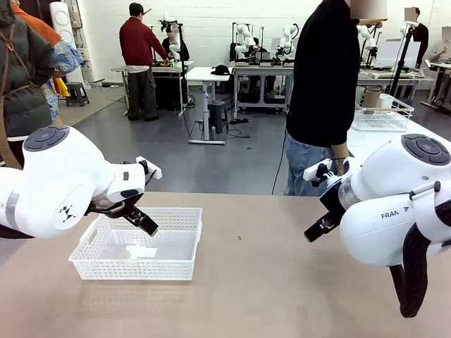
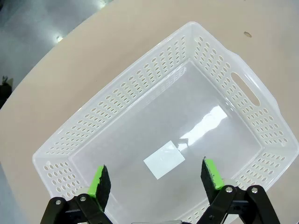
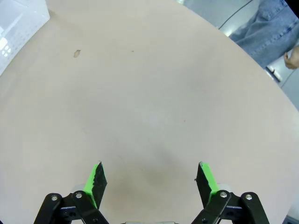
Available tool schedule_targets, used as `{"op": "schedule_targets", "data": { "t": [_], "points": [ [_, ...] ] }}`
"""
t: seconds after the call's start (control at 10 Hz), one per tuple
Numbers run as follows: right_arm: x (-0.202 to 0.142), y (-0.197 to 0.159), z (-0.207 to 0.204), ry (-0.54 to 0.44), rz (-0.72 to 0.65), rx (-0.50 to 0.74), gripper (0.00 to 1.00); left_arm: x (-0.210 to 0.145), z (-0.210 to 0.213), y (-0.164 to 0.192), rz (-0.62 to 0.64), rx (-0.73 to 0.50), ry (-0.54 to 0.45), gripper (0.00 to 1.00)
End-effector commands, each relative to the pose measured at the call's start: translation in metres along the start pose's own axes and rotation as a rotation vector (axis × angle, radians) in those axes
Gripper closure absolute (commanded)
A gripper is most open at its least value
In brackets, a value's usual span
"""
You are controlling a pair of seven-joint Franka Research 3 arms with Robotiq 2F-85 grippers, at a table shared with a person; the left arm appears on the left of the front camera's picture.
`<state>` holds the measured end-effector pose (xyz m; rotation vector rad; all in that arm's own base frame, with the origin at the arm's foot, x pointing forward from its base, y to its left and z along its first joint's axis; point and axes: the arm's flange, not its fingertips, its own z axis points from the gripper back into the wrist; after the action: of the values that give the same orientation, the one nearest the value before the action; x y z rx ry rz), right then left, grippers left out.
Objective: Clean and organize the cups into the basket.
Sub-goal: Pick up the Organizing basket and move it to the center of the table, then pick up the Reusable plastic cup from the right side of the table and place it inside the Organizing basket.
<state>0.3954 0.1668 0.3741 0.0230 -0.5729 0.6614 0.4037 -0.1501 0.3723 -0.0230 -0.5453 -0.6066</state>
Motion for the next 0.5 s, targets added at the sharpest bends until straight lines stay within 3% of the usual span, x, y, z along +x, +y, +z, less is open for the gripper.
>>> {"op": "schedule_targets", "data": {
  "t": [0.0,0.1,0.4],
  "points": [
    [0.003,0.005,0.025,-0.052,-0.006,-0.013,0.00,0.007,0.029,0.002,-0.060,0.012,-0.004,0.00],
    [-0.007,0.011,0.055,-0.070,0.005,-0.015,0.00,0.005,0.059,-0.005,-0.081,0.034,-0.005,0.00],
    [-0.049,0.030,0.099,0.055,0.101,-0.032,0.00,-0.024,0.124,-0.017,-0.207,-0.002,0.098,0.00]
  ]
}}
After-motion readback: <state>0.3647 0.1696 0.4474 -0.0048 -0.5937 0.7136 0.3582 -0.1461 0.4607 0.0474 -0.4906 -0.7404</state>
